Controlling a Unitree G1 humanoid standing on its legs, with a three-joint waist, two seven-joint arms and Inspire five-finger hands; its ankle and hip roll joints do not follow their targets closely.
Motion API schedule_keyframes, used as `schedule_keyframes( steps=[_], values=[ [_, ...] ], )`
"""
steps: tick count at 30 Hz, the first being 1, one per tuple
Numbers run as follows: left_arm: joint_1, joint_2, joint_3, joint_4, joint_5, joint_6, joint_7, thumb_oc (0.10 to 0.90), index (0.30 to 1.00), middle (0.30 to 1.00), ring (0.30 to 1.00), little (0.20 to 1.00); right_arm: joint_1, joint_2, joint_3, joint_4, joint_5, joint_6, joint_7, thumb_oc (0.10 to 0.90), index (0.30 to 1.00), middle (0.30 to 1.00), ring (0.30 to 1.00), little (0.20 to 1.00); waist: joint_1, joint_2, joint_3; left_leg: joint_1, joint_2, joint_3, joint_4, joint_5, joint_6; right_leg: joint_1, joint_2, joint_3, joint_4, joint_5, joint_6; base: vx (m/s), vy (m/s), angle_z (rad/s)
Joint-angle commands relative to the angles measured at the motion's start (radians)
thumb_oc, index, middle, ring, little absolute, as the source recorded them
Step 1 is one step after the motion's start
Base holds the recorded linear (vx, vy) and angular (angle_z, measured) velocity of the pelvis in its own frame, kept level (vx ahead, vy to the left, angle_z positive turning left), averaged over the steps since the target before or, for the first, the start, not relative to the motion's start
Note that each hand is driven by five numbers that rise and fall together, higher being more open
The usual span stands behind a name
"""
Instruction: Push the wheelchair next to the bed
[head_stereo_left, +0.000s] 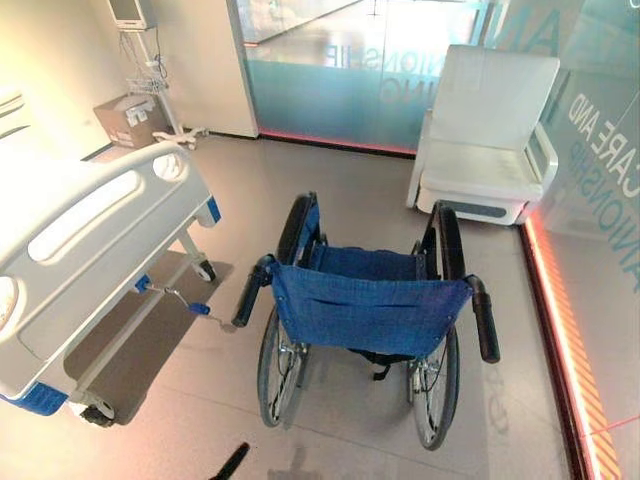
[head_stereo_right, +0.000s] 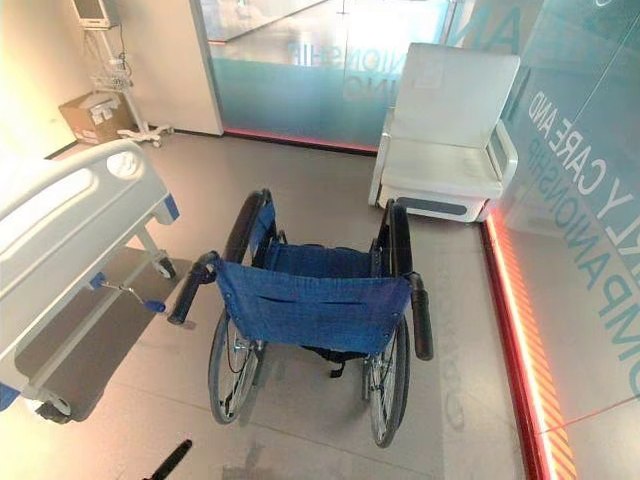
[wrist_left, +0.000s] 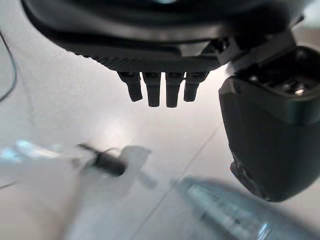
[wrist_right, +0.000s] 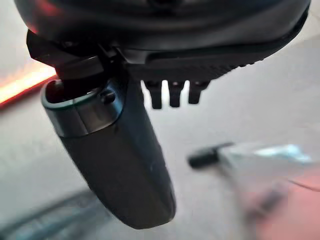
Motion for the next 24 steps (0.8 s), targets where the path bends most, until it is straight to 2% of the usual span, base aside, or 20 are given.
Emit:
schedule_keyframes(
  steps=[1, 2, 3, 4, 6, 7, 9, 10, 11, 12, 13, 14, 15, 16, 18, 19, 20, 21, 22, 24],
  values=[
    [-0.091, 0.079, 0.054, 0.003, -0.066, -0.117, 0.093, 0.800, 0.900, 0.900, 0.900, 0.900, -0.086, -0.116, -0.081, -0.004, 0.095, -0.115, -0.130, 0.800, 0.900, 0.900, 0.900, 0.900, 0.028, -0.003, 0.023, 0.006, -0.025, 0.036, 0.003, -0.055, 0.015, -0.041, -0.022, 0.017, -0.001, 0.062, 0.007, 0.07, 0.006, 0.00],
    [-0.090, 0.102, 0.088, -0.023, -0.090, -0.127, 0.102, 0.800, 0.900, 0.900, 0.900, 0.900, -0.095, -0.159, -0.129, -0.040, 0.120, -0.138, -0.163, 0.800, 0.900, 0.900, 0.900, 0.900, 0.030, -0.003, 0.020, 0.008, -0.024, 0.035, 0.003, -0.056, 0.013, -0.039, -0.022, 0.016, -0.001, 0.060, 0.007, 0.04, 0.001, 0.01],
    [-0.090, 0.108, 0.095, -0.030, -0.094, -0.130, 0.108, 0.800, 0.900, 0.900, 0.900, 0.900, -0.098, -0.169, -0.139, -0.047, 0.118, -0.135, -0.167, 0.800, 0.900, 0.900, 0.900, 0.900, 0.030, -0.003, 0.020, 0.008, -0.024, 0.035, 0.003, -0.056, 0.013, -0.038, -0.021, 0.016, -0.001, 0.060, 0.007, 0.05, -0.001, 0.01],
    [-0.092, 0.127, 0.122, -0.058, -0.112, -0.150, 0.113, 0.800, 0.900, 0.900, 0.900, 0.900, -0.109, -0.205, -0.177, -0.075, 0.115, -0.172, -0.191, 0.800, 0.900, 0.900, 0.900, 0.900, 0.032, -0.003, 0.017, 0.009, -0.024, 0.034, 0.003, -0.056, 0.011, -0.037, -0.021, 0.015, -0.001, 0.059, 0.007, 0.00, 0.000, 0.00],
    [-0.094, 0.152, 0.144, -0.092, -0.115, -0.164, 0.121, 0.800, 0.900, 0.900, 0.900, 0.900, -0.123, -0.247, -0.209, -0.117, 0.112, -0.187, -0.216, 0.800, 0.900, 0.900, 0.900, 0.900, 0.033, -0.002, 0.014, 0.009, -0.023, 0.034, 0.003, -0.057, 0.009, -0.036, -0.020, 0.013, -0.001, 0.058, 0.006, 0.02, 0.000, 0.01],
    [-0.090, 0.198, 0.158, -0.106, -0.132, -0.151, 0.098, 0.800, 0.900, 0.900, 0.900, 0.900, -0.129, -0.287, -0.221, -0.131, 0.109, -0.185, -0.212, 0.800, 0.900, 0.900, 0.900, 0.900, 0.031, 0.001, 0.012, 0.009, -0.022, 0.033, 0.003, -0.058, 0.007, -0.035, -0.020, 0.011, -0.001, 0.056, 0.006, 0.03, 0.038, 0.01],
    [-0.105, 0.279, 0.202, -0.126, -0.128, -0.167, 0.056, 0.800, 0.900, 0.900, 0.900, 0.900, -0.155, -0.377, -0.264, -0.181, 0.094, -0.183, -0.198, 0.800, 0.900, 0.900, 0.900, 0.900, 0.027, 0.004, 0.009, 0.015, -0.025, 0.031, 0.003, -0.062, 0.005, -0.030, -0.021, 0.013, -0.001, 0.053, 0.010, 0.05, 0.042, 0.01],
    [-0.113, 0.310, 0.204, -0.155, -0.154, -0.165, 0.051, 0.800, 0.900, 0.900, 0.900, 0.900, -0.171, -0.421, -0.270, -0.205, 0.088, -0.200, -0.195, 0.800, 0.900, 0.900, 0.900, 0.900, 0.028, 0.003, 0.007, 0.012, -0.027, 0.030, 0.003, -0.057, 0.006, -0.032, -0.021, 0.014, -0.001, 0.055, 0.009, 0.06, 0.020, 0.01],
    [-0.117, 0.328, 0.201, -0.180, -0.114, -0.234, 0.065, 0.800, 0.900, 0.900, 0.900, 0.900, -0.182, -0.446, -0.273, -0.216, 0.087, -0.217, -0.188, 0.800, 0.900, 0.900, 0.900, 0.900, 0.028, 0.003, 0.008, 0.019, -0.027, 0.029, 0.003, -0.064, 0.006, -0.026, -0.019, 0.016, -0.001, 0.049, 0.009, 0.03, 0.014, 0.02],
    [-0.120, 0.344, 0.203, -0.211, -0.109, -0.212, 0.100, 0.800, 0.900, 0.900, 0.900, 0.900, -0.191, -0.469, -0.278, -0.231, 0.054, -0.256, -0.216, 0.800, 0.900, 0.900, 0.900, 0.900, 0.028, 0.002, 0.008, 0.015, -0.027, 0.028, 0.003, -0.059, 0.006, -0.028, -0.019, 0.016, -0.001, 0.052, 0.007, 0.04, 0.009, 0.00],
    [-0.122, 0.358, 0.205, -0.234, -0.097, -0.228, 0.104, 0.800, 0.900, 0.900, 0.900, 0.900, -0.196, -0.485, -0.276, -0.250, 0.051, -0.270, -0.223, 0.800, 0.900, 0.900, 0.900, 0.900, 0.029, 0.001, 0.007, 0.015, -0.027, 0.028, 0.003, -0.059, 0.005, -0.028, -0.019, 0.016, -0.001, 0.052, 0.007, 0.03, 0.002, 0.01],
    [-0.121, 0.407, 0.216, -0.319, -0.094, -0.219, 0.121, 0.800, 0.900, 0.900, 0.900, 0.900, -0.190, -0.553, -0.297, -0.316, 0.067, -0.260, -0.210, 0.800, 0.900, 0.900, 0.900, 0.900, 0.028, -0.001, 0.009, 0.018, -0.027, 0.028, 0.003, -0.058, 0.003, -0.025, -0.017, 0.017, -0.001, 0.053, 0.009, 0.04, -0.001, 0.02],
    [-0.118, 0.419, 0.221, -0.363, -0.089, -0.220, 0.135, 0.800, 0.900, 0.900, 0.900, 0.900, -0.184, -0.569, -0.311, -0.355, 0.071, -0.255, -0.215, 0.800, 0.900, 0.900, 0.900, 0.900, 0.028, -0.002, 0.010, 0.018, -0.028, 0.026, 0.003, -0.057, 0.004, -0.024, -0.018, 0.016, -0.001, 0.054, 0.009, 0.06, -0.006, 0.04],
    [-0.108, 0.439, 0.239, -0.471, -0.071, -0.219, 0.169, 0.800, 0.900, 0.900, 0.900, 0.900, -0.166, -0.575, -0.323, -0.469, 0.044, -0.278, -0.239, 0.800, 0.900, 0.900, 0.900, 0.900, 0.027, -0.004, 0.017, 0.024, -0.026, 0.026, 0.003, -0.062, 0.003, -0.018, -0.016, 0.020, -0.001, 0.049, 0.010, 0.02, 0.000, 0.05],
    [-0.068, 0.434, 0.282, -0.632, -0.035, -0.229, 0.208, 0.800, 0.900, 0.900, 0.900, 0.900, -0.108, -0.532, -0.367, -0.672, -0.011, -0.291, -0.301, 0.800, 0.900, 0.900, 0.900, 0.900, 0.018, -0.003, 0.026, 0.019, -0.028, 0.024, 0.003, -0.058, 0.008, -0.023, -0.018, 0.024, -0.001, 0.053, 0.007, 0.00, 0.000, 0.00],
    [-0.041, 0.422, 0.308, -0.741, -0.021, -0.210, 0.232, 0.800, 0.900, 0.900, 0.900, 0.900, -0.069, -0.490, -0.395, -0.814, -0.051, -0.276, -0.337, 0.800, 0.900, 0.900, 0.900, 0.900, 0.011, 0.000, 0.031, 0.019, -0.028, 0.023, 0.003, -0.058, 0.011, -0.024, -0.018, 0.027, -0.001, 0.052, 0.005, 0.00, 0.000, 0.00],
    [-0.031, 0.419, 0.312, -0.757, -0.017, -0.202, 0.238, 0.800, 0.900, 0.900, 0.900, 0.900, -0.057, -0.479, -0.401, -0.837, -0.059, -0.266, -0.347, 0.800, 0.900, 0.900, 0.900, 0.900, 0.011, -0.001, 0.030, 0.020, -0.028, 0.023, 0.003, -0.058, 0.012, -0.023, -0.018, 0.027, -0.001, 0.052, 0.005, 0.01, 0.036, -0.01],
    [0.008, 0.388, 0.350, -0.938, 0.019, -0.163, 0.272, 0.800, 0.900, 0.900, 0.900, 0.900, -0.002, -0.387, -0.423, -1.090, -0.141, -0.225, -0.408, 0.800, 0.900, 0.900, 0.900, 0.900, 0.000, 0.006, 0.035, 0.020, -0.027, 0.021, 0.003, -0.059, 0.017, -0.024, -0.018, 0.036, -0.001, 0.048, 0.000, 0.02, 0.042, -0.01],
    [0.027, 0.369, 0.365, -1.024, 0.041, -0.143, 0.271, 0.800, 0.900, 0.900, 0.900, 0.900, 0.022, -0.333, -0.421, -1.203, -0.187, -0.212, -0.411, 0.800, 0.900, 0.900, 0.900, 0.900, -0.005, 0.010, 0.036, 0.021, -0.027, 0.021, 0.003, -0.060, 0.019, -0.023, -0.018, 0.040, -0.001, 0.046, -0.003, 0.03, 0.047, -0.01],
    [0.041, 0.352, 0.376, -1.108, 0.043, -0.115, 0.232, 0.800, 0.900, 0.900, 0.900, 0.900, 0.038, -0.285, -0.405, -1.304, -0.226, -0.193, -0.386, 0.800, 0.900, 0.900, 0.900, 0.900, -0.011, 0.012, 0.034, 0.024, -0.027, 0.021, 0.003, -0.061, 0.022, -0.021, -0.017, 0.048, -0.001, 0.043, -0.006, 0.06, 0.035, -0.02]
  ],
)
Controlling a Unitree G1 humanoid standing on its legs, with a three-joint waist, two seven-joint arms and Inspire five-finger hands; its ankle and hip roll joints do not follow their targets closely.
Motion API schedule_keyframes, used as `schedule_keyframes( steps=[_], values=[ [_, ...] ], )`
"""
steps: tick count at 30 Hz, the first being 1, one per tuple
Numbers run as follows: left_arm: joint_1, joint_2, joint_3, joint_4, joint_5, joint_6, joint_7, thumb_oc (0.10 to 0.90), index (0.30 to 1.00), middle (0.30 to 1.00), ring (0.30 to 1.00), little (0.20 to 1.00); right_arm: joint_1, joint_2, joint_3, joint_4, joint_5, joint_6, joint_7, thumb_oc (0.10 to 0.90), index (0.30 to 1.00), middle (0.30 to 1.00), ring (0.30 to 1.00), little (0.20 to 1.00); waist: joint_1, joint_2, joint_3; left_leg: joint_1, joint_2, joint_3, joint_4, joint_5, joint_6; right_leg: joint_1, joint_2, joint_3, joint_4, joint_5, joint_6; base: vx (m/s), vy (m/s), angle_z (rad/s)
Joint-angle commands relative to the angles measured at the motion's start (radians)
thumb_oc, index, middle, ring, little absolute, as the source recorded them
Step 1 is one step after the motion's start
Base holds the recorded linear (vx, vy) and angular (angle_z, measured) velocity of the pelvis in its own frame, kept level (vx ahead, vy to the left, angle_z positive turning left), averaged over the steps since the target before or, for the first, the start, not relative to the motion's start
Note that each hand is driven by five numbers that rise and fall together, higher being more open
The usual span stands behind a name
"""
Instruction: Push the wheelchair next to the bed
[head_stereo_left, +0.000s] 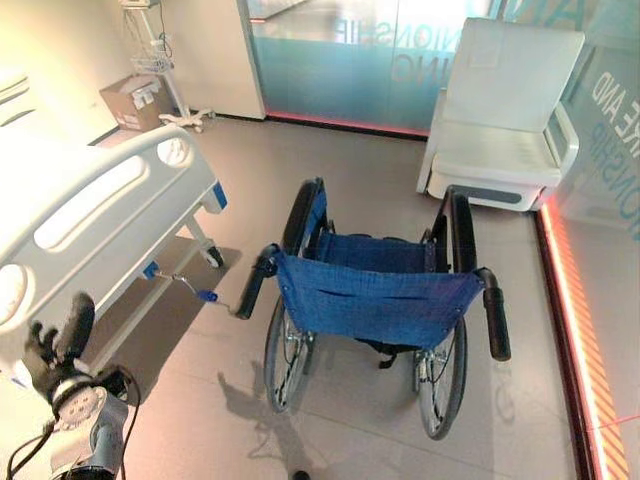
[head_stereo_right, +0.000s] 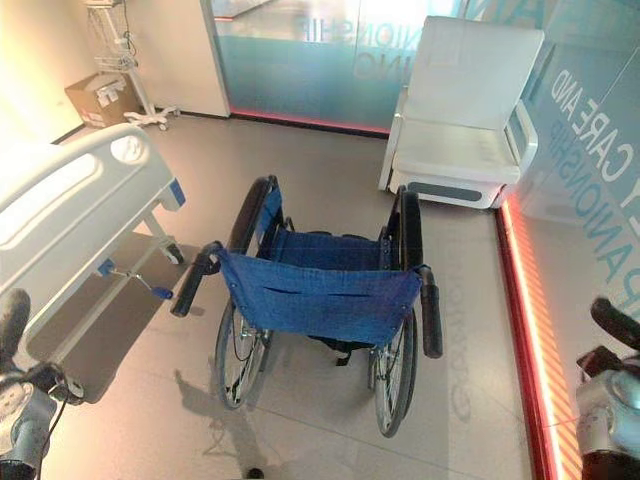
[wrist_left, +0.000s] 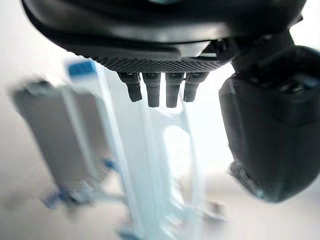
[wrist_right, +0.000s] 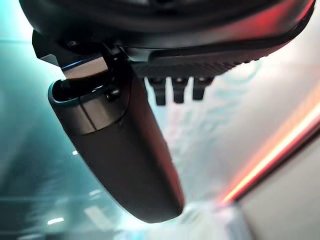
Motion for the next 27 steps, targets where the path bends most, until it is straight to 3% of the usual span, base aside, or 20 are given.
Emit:
schedule_keyframes(
  steps=[1, 6, 8, 13, 20, 24, 27],
  values=[
    [-0.055, 0.075, 0.066, -0.119, 0.055, 0.032, -0.047, 0.800, 0.900, 0.900, 0.900, 0.900, -0.068, -0.067, 0.018, -0.105, -0.139, 0.035, -0.008, 0.800, 0.900, 0.900, 0.900, 0.900, -0.009, 0.001, -0.043, -0.005, -0.022, 0.032, 0.004, -0.061, 0.021, -0.051, -0.015, 0.049, 0.001, 0.040, -0.011, 0.06, 0.037, -0.04],
    [-0.088, 0.106, 0.049, -0.216, -0.021, 0.085, -0.156, 0.800, 0.900, 0.900, 0.900, 0.900, -0.101, -0.099, 0.070, -0.197, -0.102, 0.095, 0.089, 0.800, 0.900, 0.900, 0.900, 0.900, -0.006, 0.004, -0.040, -0.006, -0.020, 0.037, 0.004, -0.052, 0.016, -0.052, -0.017, 0.052, 0.004, 0.040, -0.013, 0.01, 0.010, -0.01],
    [-0.109, 0.130, 0.016, -0.267, -0.077, 0.126, -0.266, 0.800, 0.900, 0.900, 0.900, 0.900, -0.130, -0.127, 0.127, -0.230, -0.031, 0.129, 0.176, 0.800, 0.900, 0.900, 0.900, 0.900, -0.003, 0.002, -0.031, -0.007, -0.017, 0.042, 0.004, -0.045, 0.014, -0.055, -0.018, 0.051, 0.008, 0.042, -0.011, 0.00, 0.000, 0.00],
    [-0.097, 0.151, -0.016, -0.332, -0.112, 0.219, -0.392, 0.800, 0.900, 0.900, 0.900, 0.900, -0.127, -0.134, 0.169, -0.282, 0.127, 0.167, 0.270, 0.800, 0.900, 0.900, 0.900, 0.900, -0.003, -0.002, -0.012, -0.011, -0.014, 0.051, 0.004, -0.037, 0.015, -0.063, -0.016, 0.052, 0.018, 0.043, -0.009, -0.01, -0.007, 0.00],
    [-0.101, 0.230, -0.045, -0.315, -0.080, 0.329, -0.456, 0.800, 0.900, 0.900, 0.900, 0.900, -0.131, -0.167, 0.200, -0.296, 0.225, 0.220, 0.253, 0.800, 0.900, 0.900, 0.900, 0.900, -0.010, -0.006, -0.001, -0.019, -0.012, 0.063, 0.004, -0.028, 0.015, -0.076, -0.012, 0.056, 0.022, 0.049, -0.005, -0.03, -0.001, -0.01],
    [-0.110, 0.295, -0.076, -0.312, -0.211, 0.414, -0.531, 0.800, 0.900, 0.900, 0.900, 0.900, -0.141, -0.210, 0.221, -0.295, 0.327, 0.215, 0.191, 0.800, 0.900, 0.900, 0.900, 0.900, -0.013, -0.005, 0.005, -0.026, -0.010, 0.075, 0.006, -0.021, 0.015, -0.082, -0.010, 0.060, 0.018, 0.057, 0.000, -0.03, 0.011, -0.04],
    [-0.134, 0.312, -0.119, -0.316, -0.256, 0.434, -0.526, 0.800, 0.900, 0.900, 0.900, 0.900, -0.153, -0.214, 0.252, -0.298, 0.358, 0.203, 0.173, 0.800, 0.900, 0.900, 0.900, 0.900, -0.015, -0.004, 0.013, -0.030, -0.011, 0.082, 0.009, -0.018, 0.016, -0.087, -0.010, 0.064, 0.017, 0.062, 0.001, -0.04, 0.012, -0.03]
  ],
)
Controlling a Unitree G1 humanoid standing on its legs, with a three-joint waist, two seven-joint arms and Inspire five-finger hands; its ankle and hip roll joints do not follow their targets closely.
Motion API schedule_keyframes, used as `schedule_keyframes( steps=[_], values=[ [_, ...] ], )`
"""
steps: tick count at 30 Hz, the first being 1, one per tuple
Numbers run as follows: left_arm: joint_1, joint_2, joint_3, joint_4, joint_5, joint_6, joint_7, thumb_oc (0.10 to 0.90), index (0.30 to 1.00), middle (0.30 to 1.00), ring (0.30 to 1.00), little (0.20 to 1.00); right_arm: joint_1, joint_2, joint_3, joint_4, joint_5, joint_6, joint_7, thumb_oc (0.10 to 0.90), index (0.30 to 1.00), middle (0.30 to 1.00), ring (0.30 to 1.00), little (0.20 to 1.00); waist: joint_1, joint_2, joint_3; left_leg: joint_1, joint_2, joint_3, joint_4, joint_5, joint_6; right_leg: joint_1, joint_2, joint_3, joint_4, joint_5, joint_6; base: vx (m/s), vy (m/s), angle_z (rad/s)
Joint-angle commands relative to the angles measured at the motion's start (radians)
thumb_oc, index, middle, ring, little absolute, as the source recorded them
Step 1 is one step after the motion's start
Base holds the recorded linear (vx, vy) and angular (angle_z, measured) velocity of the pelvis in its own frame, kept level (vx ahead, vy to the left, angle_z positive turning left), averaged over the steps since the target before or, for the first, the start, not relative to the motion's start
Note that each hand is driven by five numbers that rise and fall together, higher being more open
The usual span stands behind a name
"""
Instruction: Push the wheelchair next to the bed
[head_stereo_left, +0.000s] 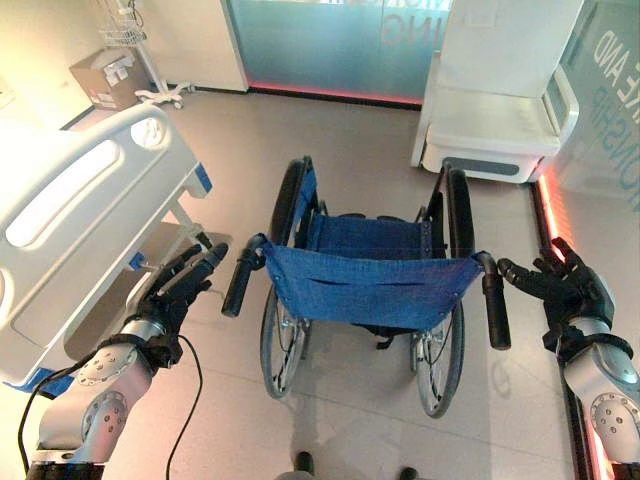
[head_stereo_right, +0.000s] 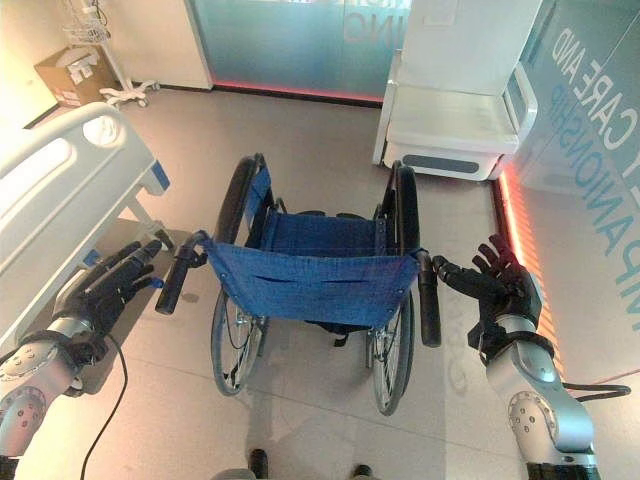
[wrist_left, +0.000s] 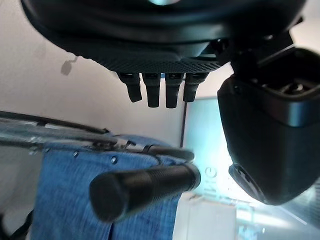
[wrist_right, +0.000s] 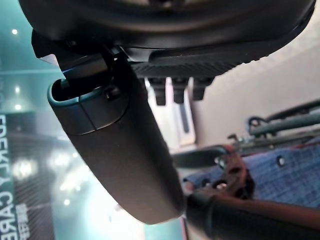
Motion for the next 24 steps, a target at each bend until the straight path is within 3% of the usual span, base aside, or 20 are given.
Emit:
schedule_keyframes(
  steps=[1, 8, 11, 13, 14, 15, 17, 20, 24],
  values=[
    [-0.131, 0.100, -0.012, -0.055, -0.085, -0.042, -0.010, 0.800, 0.900, 0.900, 0.900, 0.900, -0.135, -0.103, 0.039, -0.109, 0.055, -0.087, -0.050, 0.800, 0.900, 0.900, 0.900, 0.900, -0.012, -0.009, -0.036, -0.016, -0.011, 0.056, 0.009, -0.017, 0.016, -0.064, -0.010, 0.022, 0.016, 0.062, -0.002, -0.04, 0.010, -0.03],
    [-0.191, 0.134, -0.098, -0.044, -0.084, -0.016, 0.003, 0.800, 0.900, 0.900, 0.900, 0.900, -0.163, -0.133, 0.117, -0.101, 0.056, -0.041, -0.113, 0.800, 0.900, 0.900, 0.900, 0.900, -0.012, -0.014, -0.015, -0.028, -0.012, 0.065, 0.013, -0.009, 0.021, -0.078, -0.008, 0.036, 0.012, 0.078, 0.003, -0.02, -0.003, -0.04],
    [-0.217, 0.156, -0.121, -0.038, -0.097, 0.003, 0.005, 0.800, 0.900, 0.900, 0.900, 0.900, -0.183, -0.156, 0.152, -0.093, 0.130, -0.028, -0.102, 0.800, 0.900, 0.900, 0.900, 0.900, -0.009, -0.018, -0.006, -0.036, -0.011, 0.067, 0.016, -0.004, 0.022, -0.084, -0.008, 0.038, 0.012, 0.081, 0.003, -0.04, -0.013, -0.07],
    [-0.225, 0.161, -0.132, -0.037, -0.107, 0.006, 0.005, 0.800, 0.900, 0.900, 0.900, 0.900, -0.190, -0.155, 0.168, -0.090, 0.160, -0.059, -0.091, 0.800, 0.900, 0.900, 0.900, 0.900, -0.007, -0.020, -0.001, -0.039, -0.011, 0.067, 0.017, -0.003, 0.023, -0.085, -0.008, 0.038, 0.012, 0.083, 0.003, -0.04, -0.016, -0.06],
    [-0.235, 0.168, -0.142, -0.035, -0.124, 0.008, -0.002, 0.800, 0.900, 0.900, 0.900, 0.900, -0.199, -0.153, 0.181, -0.089, 0.170, -0.115, -0.074, 0.800, 0.900, 0.900, 0.900, 0.900, -0.005, -0.022, 0.002, -0.040, -0.011, 0.066, 0.018, -0.002, 0.022, -0.086, -0.009, 0.035, 0.012, 0.084, 0.003, 0.00, 0.000, 0.00],
    [-0.236, 0.168, -0.144, -0.035, -0.128, 0.009, -0.003, 0.800, 0.900, 0.900, 0.900, 0.900, -0.200, -0.153, 0.182, -0.089, 0.168, -0.123, -0.072, 0.800, 0.900, 0.900, 0.900, 0.900, -0.005, -0.022, 0.002, -0.041, -0.011, 0.066, 0.018, -0.002, 0.022, -0.086, -0.009, 0.034, 0.012, 0.085, 0.004, 0.00, 0.000, 0.00],
    [-0.244, 0.171, -0.160, -0.035, -0.150, 0.011, -0.019, 0.800, 0.900, 0.900, 0.900, 0.900, -0.218, -0.148, 0.191, -0.114, 0.152, -0.201, -0.082, 0.800, 0.900, 0.900, 0.900, 0.900, -0.004, -0.021, 0.002, -0.041, -0.013, 0.067, 0.017, -0.003, 0.022, -0.087, -0.012, 0.031, 0.012, 0.087, 0.007, 0.00, 0.000, 0.00],
    [-0.251, 0.165, -0.171, -0.044, -0.140, 0.018, -0.028, 0.800, 0.900, 0.900, 0.900, 0.900, -0.229, -0.141, 0.184, -0.142, 0.137, -0.209, -0.098, 0.800, 0.900, 0.900, 0.900, 0.900, -0.006, -0.021, -0.002, -0.039, -0.015, 0.069, 0.017, -0.006, 0.023, -0.088, -0.013, 0.031, 0.014, 0.086, 0.009, 0.00, 0.000, 0.00],
    [-0.254, 0.172, -0.171, -0.062, -0.124, 0.024, -0.027, 0.800, 0.900, 0.900, 0.900, 0.900, -0.240, -0.157, 0.181, -0.164, 0.140, -0.168, -0.115, 0.800, 0.900, 0.900, 0.900, 0.900, -0.006, -0.019, -0.008, -0.034, -0.016, 0.072, 0.018, -0.007, 0.023, -0.084, -0.014, 0.028, 0.015, 0.084, 0.009, 0.00, 0.001, 0.01]
  ],
)
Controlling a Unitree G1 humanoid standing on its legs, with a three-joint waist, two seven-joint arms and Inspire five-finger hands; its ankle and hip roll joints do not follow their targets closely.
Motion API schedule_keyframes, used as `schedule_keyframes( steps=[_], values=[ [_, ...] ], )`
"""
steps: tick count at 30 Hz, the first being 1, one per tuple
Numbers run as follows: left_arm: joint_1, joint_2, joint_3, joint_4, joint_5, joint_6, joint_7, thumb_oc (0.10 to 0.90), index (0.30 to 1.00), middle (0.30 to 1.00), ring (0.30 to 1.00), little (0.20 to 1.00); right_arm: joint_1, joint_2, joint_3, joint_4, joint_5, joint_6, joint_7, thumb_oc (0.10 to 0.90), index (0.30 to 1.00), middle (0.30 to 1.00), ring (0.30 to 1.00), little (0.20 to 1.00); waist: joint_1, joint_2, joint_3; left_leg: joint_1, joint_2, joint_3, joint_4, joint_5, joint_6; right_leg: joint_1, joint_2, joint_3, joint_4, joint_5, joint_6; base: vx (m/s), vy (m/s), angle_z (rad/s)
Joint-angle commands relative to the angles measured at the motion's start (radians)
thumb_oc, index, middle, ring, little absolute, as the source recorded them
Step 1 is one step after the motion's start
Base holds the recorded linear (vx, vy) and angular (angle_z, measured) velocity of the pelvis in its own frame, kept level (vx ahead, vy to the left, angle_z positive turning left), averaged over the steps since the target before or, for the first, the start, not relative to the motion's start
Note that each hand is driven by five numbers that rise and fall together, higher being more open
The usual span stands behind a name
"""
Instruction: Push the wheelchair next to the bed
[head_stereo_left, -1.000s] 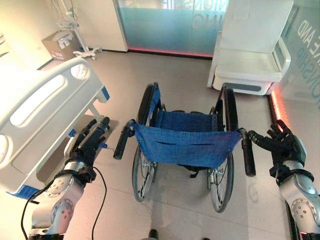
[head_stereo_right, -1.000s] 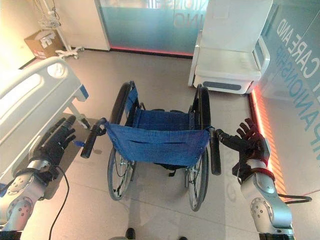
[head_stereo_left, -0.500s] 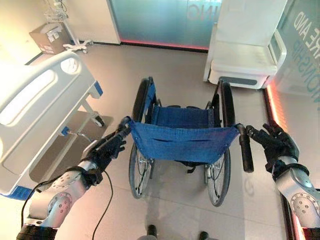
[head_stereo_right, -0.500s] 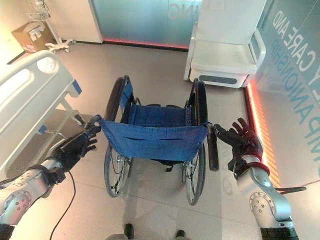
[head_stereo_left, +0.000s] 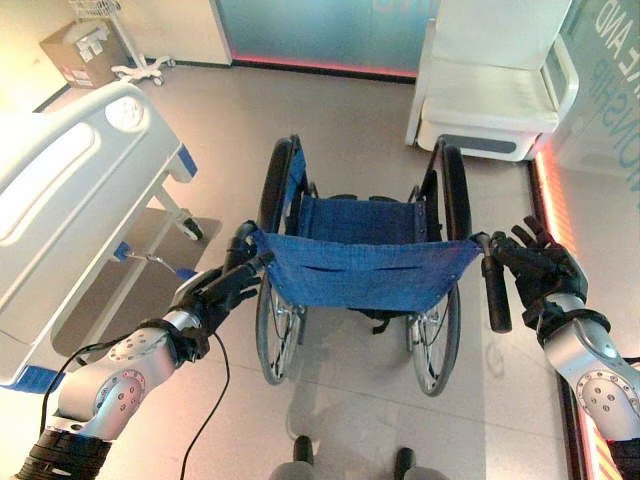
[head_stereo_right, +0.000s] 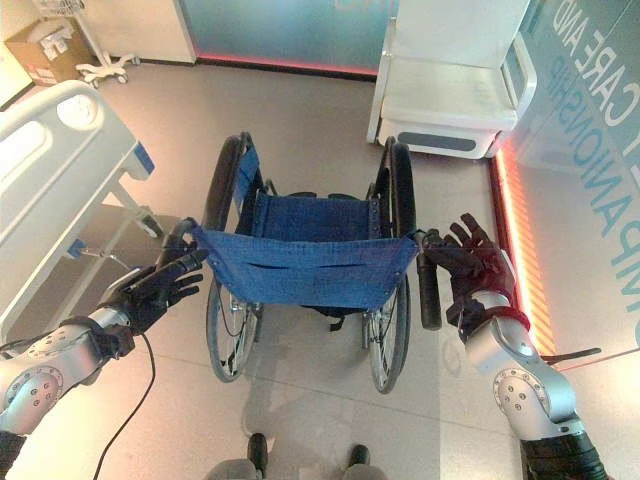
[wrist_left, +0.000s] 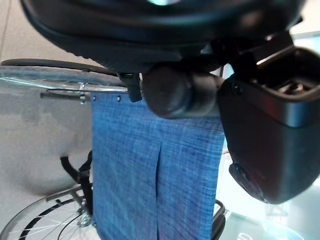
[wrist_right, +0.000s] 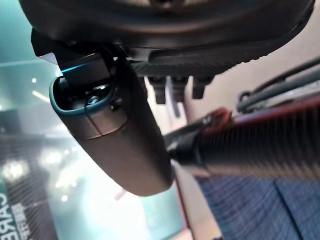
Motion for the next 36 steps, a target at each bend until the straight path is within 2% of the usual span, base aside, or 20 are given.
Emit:
schedule_keyframes(
  steps=[1, 6, 10, 12, 15, 17, 21, 22, 23, 25, 28, 31, 36],
  values=[
    [-0.135, 0.073, 0.023, -0.065, -0.018, -0.054, -0.019, 0.800, 0.900, 0.900, 0.900, 0.900, -0.121, -0.061, -0.005, -0.140, -0.013, -0.070, -0.018, 0.800, 0.900, 0.900, 0.900, 0.900, -0.005, -0.013, -0.060, -0.021, -0.018, 0.048, 0.018, -0.007, 0.023, -0.060, -0.015, 0.004, 0.015, 0.076, 0.009, 0.02, 0.006, 0.03],
    [-0.151, 0.097, 0.020, -0.077, -0.092, -0.018, 0.003, 0.800, 0.900, 0.900, 0.900, 0.900, -0.144, -0.099, 0.025, -0.141, -0.051, -0.020, 0.029, 0.800, 0.900, 0.900, 0.900, 0.900, 0.000, -0.012, -0.056, -0.020, -0.017, 0.045, 0.021, -0.004, 0.020, -0.054, -0.015, -0.002, 0.016, 0.074, 0.008, 0.00, 0.000, 0.00],
    [-0.155, 0.102, 0.011, -0.074, -0.128, 0.006, -0.004, 0.800, 0.900, 0.900, 0.900, 0.900, -0.163, -0.120, 0.038, -0.145, -0.072, -0.053, 0.031, 0.800, 0.900, 0.900, 0.900, 0.900, 0.003, -0.013, -0.052, -0.022, -0.016, 0.043, 0.026, -0.004, 0.018, -0.052, -0.016, -0.006, 0.017, 0.074, 0.008, 0.00, 0.000, 0.00],
    [-0.158, 0.100, -0.003, -0.066, -0.122, 0.019, -0.020, 0.800, 0.900, 0.900, 0.900, 0.900, -0.181, -0.125, 0.042, -0.149, -0.088, -0.093, 0.009, 0.800, 0.900, 0.900, 0.900, 0.900, 0.004, -0.014, -0.049, -0.024, -0.017, 0.042, 0.028, -0.004, 0.018, -0.052, -0.016, -0.006, 0.015, 0.076, 0.008, 0.00, 0.000, 0.00],
    [-0.158, 0.095, -0.012, -0.056, -0.114, 0.024, -0.023, 0.800, 0.900, 0.900, 0.900, 0.900, -0.189, -0.124, 0.039, -0.155, -0.116, -0.104, -0.013, 0.800, 0.900, 0.900, 0.900, 0.900, 0.003, -0.015, -0.048, -0.024, -0.017, 0.044, 0.029, -0.006, 0.018, -0.052, -0.016, -0.004, 0.015, 0.076, 0.010, 0.00, 0.000, 0.00],
    [-0.161, 0.099, -0.016, -0.050, -0.120, 0.022, -0.014, 0.800, 0.900, 0.900, 0.900, 0.900, -0.192, -0.134, 0.033, -0.155, -0.138, -0.065, -0.034, 0.800, 0.900, 0.900, 0.900, 0.900, 0.000, -0.016, -0.048, -0.024, -0.018, 0.048, 0.029, -0.008, 0.019, -0.056, -0.016, -0.001, 0.019, 0.076, 0.012, 0.00, 0.000, 0.00],
    [-0.155, 0.107, -0.009, -0.062, -0.134, 0.012, 0.003, 0.800, 0.900, 0.900, 0.900, 0.900, -0.169, -0.165, 0.023, -0.138, -0.172, 0.074, -0.052, 0.800, 0.900, 0.900, 0.900, 0.900, -0.005, -0.020, -0.045, -0.026, -0.021, 0.056, 0.032, -0.010, 0.020, -0.064, -0.018, 0.003, 0.025, 0.075, 0.015, 0.00, 0.000, 0.00],
    [-0.155, 0.107, -0.009, -0.062, -0.134, 0.011, 0.003, 0.800, 0.900, 0.900, 0.900, 0.900, -0.168, -0.166, 0.022, -0.137, -0.175, 0.085, -0.050, 0.800, 0.900, 0.900, 0.900, 0.900, -0.006, -0.020, -0.045, -0.027, -0.021, 0.056, 0.032, -0.010, 0.020, -0.064, -0.018, 0.003, 0.025, 0.075, 0.015, 0.00, 0.000, 0.00],
    [-0.151, 0.111, -0.005, -0.072, -0.138, 0.011, 0.009, 0.800, 0.900, 0.900, 0.900, 0.900, -0.155, -0.184, 0.019, -0.126, -0.232, 0.146, -0.044, 0.800, 0.900, 0.900, 0.900, 0.900, -0.007, -0.021, -0.043, -0.027, -0.020, 0.058, 0.032, -0.008, 0.020, -0.065, -0.019, 0.002, 0.026, 0.076, 0.016, 0.00, 0.000, 0.00],
    [-0.150, 0.127, 0.000, -0.085, -0.154, 0.014, 0.019, 0.800, 0.900, 0.900, 0.900, 0.900, -0.143, -0.216, 0.015, -0.107, -0.251, 0.182, -0.031, 0.800, 0.900, 0.900, 0.900, 0.900, -0.007, -0.023, -0.041, -0.029, -0.019, 0.060, 0.032, -0.007, 0.020, -0.067, -0.019, 0.001, 0.026, 0.077, 0.017, 0.00, 0.000, 0.00],
    [-0.155, 0.156, 0.014, -0.084, -0.178, 0.014, 0.019, 0.800, 0.900, 0.900, 0.900, 0.900, -0.134, -0.268, 0.009, -0.075, -0.241, 0.176, -0.002, 0.800, 0.900, 0.900, 0.900, 0.900, -0.008, -0.028, -0.032, -0.037, -0.016, 0.062, 0.040, -0.006, 0.020, -0.072, -0.018, 0.002, 0.031, 0.078, 0.018, 0.00, 0.000, 0.00],
    [-0.164, 0.162, 0.015, -0.077, -0.182, 0.011, 0.018, 0.800, 0.900, 0.900, 0.900, 0.900, -0.146, -0.279, 0.008, -0.069, -0.263, 0.159, -0.008, 0.800, 0.900, 0.900, 0.900, 0.900, -0.008, -0.030, -0.024, -0.042, -0.015, 0.061, 0.046, -0.008, 0.021, -0.075, -0.017, 0.007, 0.034, 0.077, 0.018, 0.00, 0.000, 0.00],
    [-0.178, 0.152, 0.008, -0.063, -0.170, 0.013, 0.020, 0.800, 0.900, 0.900, 0.900, 0.900, -0.157, -0.276, 0.016, -0.077, -0.259, 0.194, 0.006, 0.800, 0.900, 0.900, 0.900, 0.900, -0.012, -0.032, -0.016, -0.051, -0.016, 0.060, 0.053, -0.011, 0.025, -0.084, -0.017, 0.017, 0.039, 0.076, 0.019, 0.00, 0.000, 0.00]
  ],
)
